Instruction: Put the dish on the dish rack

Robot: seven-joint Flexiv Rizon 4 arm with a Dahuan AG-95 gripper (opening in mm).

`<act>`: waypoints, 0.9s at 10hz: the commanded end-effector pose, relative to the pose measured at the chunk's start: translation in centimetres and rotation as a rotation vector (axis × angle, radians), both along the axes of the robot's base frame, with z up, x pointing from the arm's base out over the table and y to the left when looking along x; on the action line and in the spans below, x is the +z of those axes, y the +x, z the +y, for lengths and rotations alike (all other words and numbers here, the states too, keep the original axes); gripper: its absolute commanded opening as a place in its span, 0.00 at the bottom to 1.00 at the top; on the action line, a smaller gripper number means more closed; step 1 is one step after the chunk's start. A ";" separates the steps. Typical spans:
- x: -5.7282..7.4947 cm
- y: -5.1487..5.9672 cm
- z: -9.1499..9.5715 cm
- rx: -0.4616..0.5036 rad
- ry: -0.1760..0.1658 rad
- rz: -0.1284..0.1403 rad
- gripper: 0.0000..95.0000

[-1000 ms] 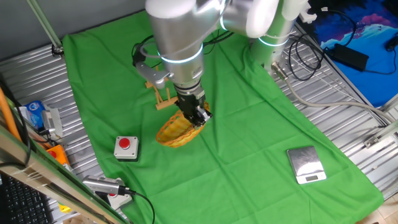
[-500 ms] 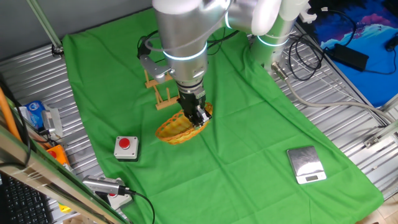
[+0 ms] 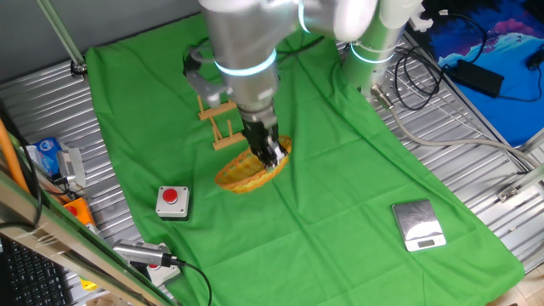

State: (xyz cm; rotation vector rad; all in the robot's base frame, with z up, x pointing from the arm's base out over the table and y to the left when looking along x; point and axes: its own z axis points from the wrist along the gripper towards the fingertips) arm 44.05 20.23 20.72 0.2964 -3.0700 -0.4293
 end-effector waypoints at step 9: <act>3.7 -6.4 -10.4 0.282 0.094 0.169 0.00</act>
